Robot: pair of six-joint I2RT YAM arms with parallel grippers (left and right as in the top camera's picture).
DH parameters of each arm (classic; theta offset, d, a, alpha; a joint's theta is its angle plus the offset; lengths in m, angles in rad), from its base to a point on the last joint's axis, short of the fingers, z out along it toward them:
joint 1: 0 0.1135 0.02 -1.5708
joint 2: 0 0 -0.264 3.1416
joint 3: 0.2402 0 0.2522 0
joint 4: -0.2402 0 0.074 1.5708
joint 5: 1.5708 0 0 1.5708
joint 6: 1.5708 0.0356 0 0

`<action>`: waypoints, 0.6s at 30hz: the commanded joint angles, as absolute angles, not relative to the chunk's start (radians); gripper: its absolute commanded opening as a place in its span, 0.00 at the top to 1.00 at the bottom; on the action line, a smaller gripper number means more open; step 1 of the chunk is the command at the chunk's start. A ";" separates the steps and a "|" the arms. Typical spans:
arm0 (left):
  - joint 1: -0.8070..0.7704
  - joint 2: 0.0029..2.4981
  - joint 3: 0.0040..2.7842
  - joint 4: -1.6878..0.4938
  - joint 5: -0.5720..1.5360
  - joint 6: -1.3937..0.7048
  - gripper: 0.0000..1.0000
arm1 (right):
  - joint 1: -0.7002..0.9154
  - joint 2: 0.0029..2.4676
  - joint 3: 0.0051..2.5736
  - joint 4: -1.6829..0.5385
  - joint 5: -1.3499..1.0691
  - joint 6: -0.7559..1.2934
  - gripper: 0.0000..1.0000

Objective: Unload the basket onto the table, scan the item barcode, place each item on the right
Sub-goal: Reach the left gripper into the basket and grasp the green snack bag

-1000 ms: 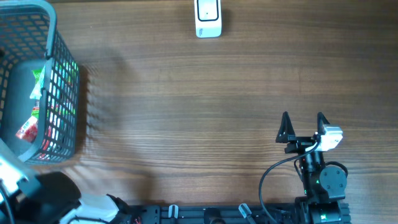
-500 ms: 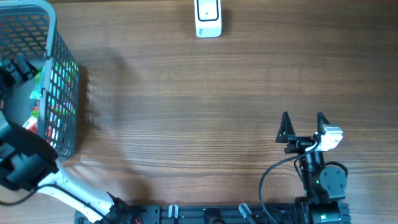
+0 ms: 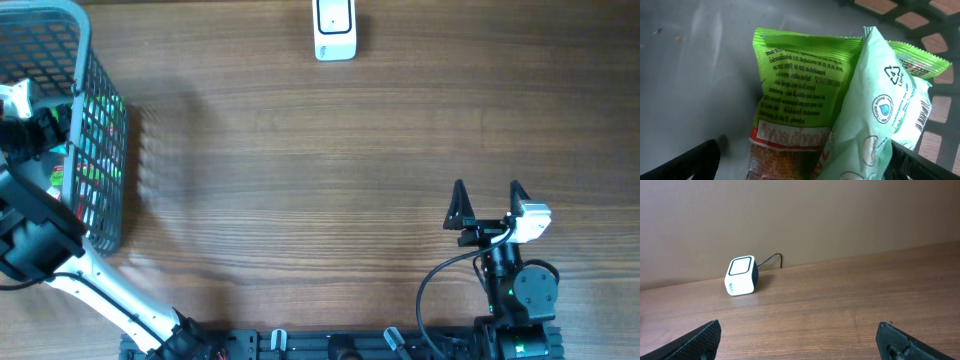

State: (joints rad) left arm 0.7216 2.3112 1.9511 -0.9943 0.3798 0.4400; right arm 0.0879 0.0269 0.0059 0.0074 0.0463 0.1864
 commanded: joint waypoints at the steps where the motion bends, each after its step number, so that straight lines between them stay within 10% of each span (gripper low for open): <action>1: 0.722 2.398 1.949 -0.994 0.404 0.467 0.00 | 0.083 0.023 0.005 0.013 0.059 0.190 0.00; 5: 0.722 2.419 1.948 -1.013 0.404 0.464 0.07 | 0.083 0.023 0.005 0.013 0.059 0.190 0.00; 8: 0.722 2.421 1.946 -1.018 0.404 0.464 0.43 | 0.083 0.023 0.005 0.013 0.059 0.190 0.00; 15: 0.722 2.421 1.947 -1.029 0.405 0.463 0.92 | 0.083 0.023 0.005 0.013 0.059 0.190 0.00; 18: 0.723 2.406 1.957 -1.017 0.449 0.428 0.96 | 0.083 0.023 0.005 0.013 0.059 0.190 0.00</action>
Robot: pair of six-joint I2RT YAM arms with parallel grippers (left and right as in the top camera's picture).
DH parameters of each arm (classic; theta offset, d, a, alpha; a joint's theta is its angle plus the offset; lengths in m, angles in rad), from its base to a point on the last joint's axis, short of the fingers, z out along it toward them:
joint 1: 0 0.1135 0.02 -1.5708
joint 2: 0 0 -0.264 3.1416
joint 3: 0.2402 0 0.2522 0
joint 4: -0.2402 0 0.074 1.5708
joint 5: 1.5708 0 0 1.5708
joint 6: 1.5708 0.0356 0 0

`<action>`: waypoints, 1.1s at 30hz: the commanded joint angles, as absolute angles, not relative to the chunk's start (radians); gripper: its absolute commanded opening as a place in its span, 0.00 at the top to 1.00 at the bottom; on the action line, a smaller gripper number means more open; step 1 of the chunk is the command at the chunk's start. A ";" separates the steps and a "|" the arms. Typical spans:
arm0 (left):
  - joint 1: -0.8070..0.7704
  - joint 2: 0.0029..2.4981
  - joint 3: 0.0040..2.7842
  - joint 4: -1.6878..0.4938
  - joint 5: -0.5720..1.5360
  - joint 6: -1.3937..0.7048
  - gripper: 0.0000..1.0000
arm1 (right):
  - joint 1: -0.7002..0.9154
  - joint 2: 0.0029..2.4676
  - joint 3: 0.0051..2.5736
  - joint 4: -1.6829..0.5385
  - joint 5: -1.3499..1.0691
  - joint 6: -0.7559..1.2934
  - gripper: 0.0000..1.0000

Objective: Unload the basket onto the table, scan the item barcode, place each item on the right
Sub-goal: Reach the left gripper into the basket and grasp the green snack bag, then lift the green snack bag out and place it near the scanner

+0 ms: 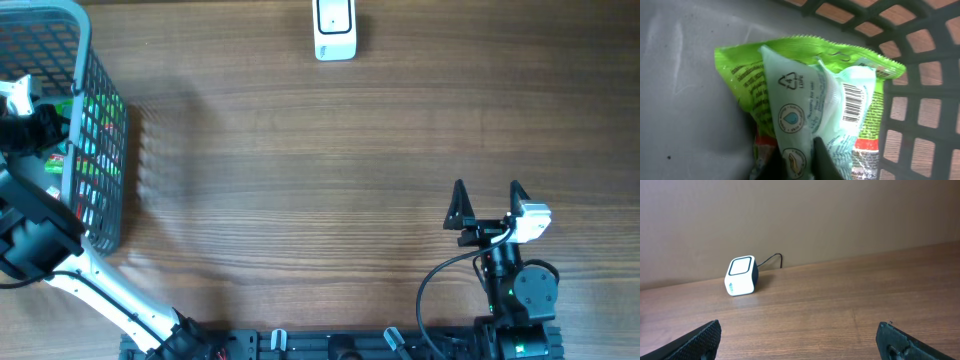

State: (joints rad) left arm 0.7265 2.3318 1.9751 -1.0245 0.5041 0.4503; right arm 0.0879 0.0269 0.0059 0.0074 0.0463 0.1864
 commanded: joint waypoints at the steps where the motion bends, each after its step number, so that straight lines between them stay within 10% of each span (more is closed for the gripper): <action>1: 0.724 2.386 1.980 -1.011 0.453 0.364 0.96 | 0.083 0.023 0.005 0.013 0.059 0.190 0.00; 24: 0.706 1.539 2.163 -0.926 0.320 -0.218 0.96 | 0.083 0.023 0.005 0.013 0.059 0.190 0.00; 33: 0.394 1.425 2.159 -1.133 0.519 -0.302 0.96 | 0.083 0.023 0.005 0.013 0.059 0.190 0.00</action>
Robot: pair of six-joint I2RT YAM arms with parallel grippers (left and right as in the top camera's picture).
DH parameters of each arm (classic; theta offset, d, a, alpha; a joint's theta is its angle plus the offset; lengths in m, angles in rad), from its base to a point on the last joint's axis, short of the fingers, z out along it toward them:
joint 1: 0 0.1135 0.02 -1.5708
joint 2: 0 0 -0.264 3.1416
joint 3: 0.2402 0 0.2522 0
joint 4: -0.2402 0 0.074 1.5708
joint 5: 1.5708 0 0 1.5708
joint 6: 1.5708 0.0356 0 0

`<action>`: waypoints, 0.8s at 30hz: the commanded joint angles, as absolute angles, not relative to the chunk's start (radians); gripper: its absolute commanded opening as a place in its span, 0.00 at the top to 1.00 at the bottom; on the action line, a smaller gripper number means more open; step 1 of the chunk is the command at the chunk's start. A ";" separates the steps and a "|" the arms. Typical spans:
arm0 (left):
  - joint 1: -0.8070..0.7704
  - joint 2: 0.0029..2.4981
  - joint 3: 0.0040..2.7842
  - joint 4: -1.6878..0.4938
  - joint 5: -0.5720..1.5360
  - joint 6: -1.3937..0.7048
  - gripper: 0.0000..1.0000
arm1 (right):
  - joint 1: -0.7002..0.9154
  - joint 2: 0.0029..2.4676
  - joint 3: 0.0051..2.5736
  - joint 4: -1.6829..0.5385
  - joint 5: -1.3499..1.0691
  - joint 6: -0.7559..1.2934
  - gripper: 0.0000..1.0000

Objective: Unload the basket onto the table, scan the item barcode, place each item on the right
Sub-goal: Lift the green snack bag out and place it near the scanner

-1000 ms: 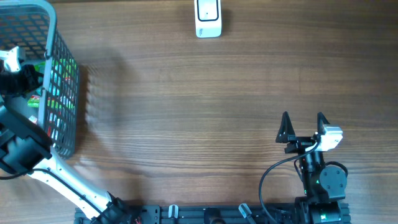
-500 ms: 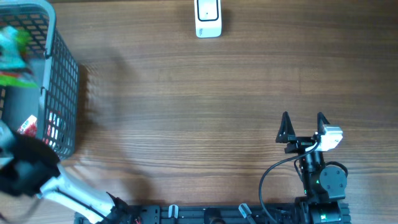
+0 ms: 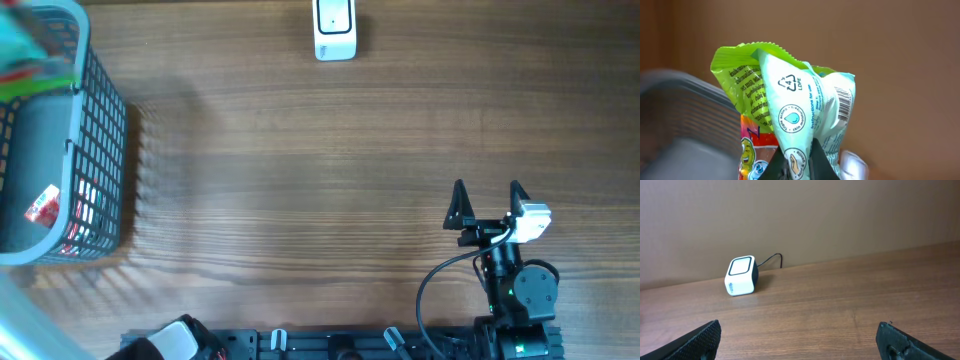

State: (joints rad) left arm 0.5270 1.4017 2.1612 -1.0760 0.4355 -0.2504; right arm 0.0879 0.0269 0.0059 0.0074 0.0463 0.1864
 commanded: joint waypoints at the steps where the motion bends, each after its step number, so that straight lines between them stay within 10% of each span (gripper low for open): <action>1: 0.323 1.436 2.152 -1.174 0.518 -0.295 0.96 | 0.083 0.023 0.005 0.013 0.059 0.190 0.00; 10: -0.151 1.568 1.917 -1.156 0.361 -0.301 0.96 | 0.083 0.023 0.005 0.013 0.059 0.190 0.00; 24: -0.509 1.956 1.457 -0.432 0.339 -0.622 0.96 | 0.083 0.023 0.005 0.013 0.059 0.190 0.00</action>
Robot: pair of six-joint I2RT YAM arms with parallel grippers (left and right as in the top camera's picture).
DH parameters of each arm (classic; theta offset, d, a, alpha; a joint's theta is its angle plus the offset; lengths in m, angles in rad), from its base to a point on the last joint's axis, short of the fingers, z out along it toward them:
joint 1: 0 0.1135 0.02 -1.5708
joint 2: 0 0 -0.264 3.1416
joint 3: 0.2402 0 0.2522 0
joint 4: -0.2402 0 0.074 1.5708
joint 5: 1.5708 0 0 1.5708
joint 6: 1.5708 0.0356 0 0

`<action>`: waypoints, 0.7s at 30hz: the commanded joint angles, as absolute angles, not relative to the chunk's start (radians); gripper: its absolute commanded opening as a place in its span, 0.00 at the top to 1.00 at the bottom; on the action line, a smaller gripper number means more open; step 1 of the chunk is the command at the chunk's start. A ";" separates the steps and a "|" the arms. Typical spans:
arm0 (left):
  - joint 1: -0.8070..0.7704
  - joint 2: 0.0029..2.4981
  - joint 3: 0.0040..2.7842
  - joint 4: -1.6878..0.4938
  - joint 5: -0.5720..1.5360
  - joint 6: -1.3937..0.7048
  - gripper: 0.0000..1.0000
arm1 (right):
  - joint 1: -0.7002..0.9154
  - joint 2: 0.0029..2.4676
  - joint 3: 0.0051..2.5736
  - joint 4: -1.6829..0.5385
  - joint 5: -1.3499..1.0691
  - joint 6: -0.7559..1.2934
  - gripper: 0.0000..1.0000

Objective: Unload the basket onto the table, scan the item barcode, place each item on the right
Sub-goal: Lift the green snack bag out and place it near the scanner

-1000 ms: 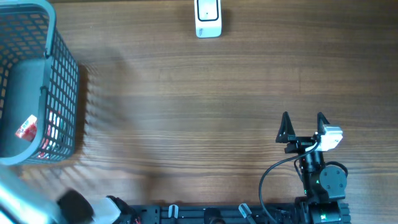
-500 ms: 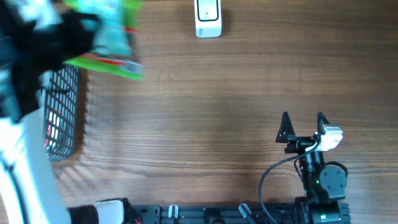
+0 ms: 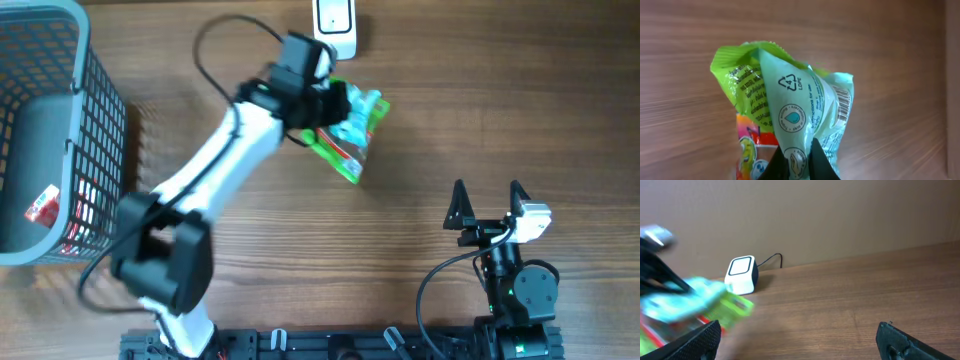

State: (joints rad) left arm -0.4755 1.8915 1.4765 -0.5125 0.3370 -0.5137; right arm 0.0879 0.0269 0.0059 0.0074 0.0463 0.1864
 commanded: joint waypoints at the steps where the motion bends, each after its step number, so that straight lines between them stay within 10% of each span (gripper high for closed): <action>1: -0.519 1.980 1.457 -0.414 0.339 -0.627 0.96 | 0.083 0.023 0.005 0.013 0.059 0.190 0.00; 6: -0.552 2.044 1.457 -0.392 0.339 -0.636 0.86 | 0.083 0.023 0.005 0.013 0.059 0.190 0.00; 11: -0.569 2.044 1.457 -0.430 0.347 -0.632 0.00 | 0.083 0.023 0.005 0.013 0.059 0.190 0.00; 21: -0.572 2.045 1.457 -0.524 0.221 -0.366 0.01 | 0.083 0.023 0.005 0.013 0.059 0.190 0.00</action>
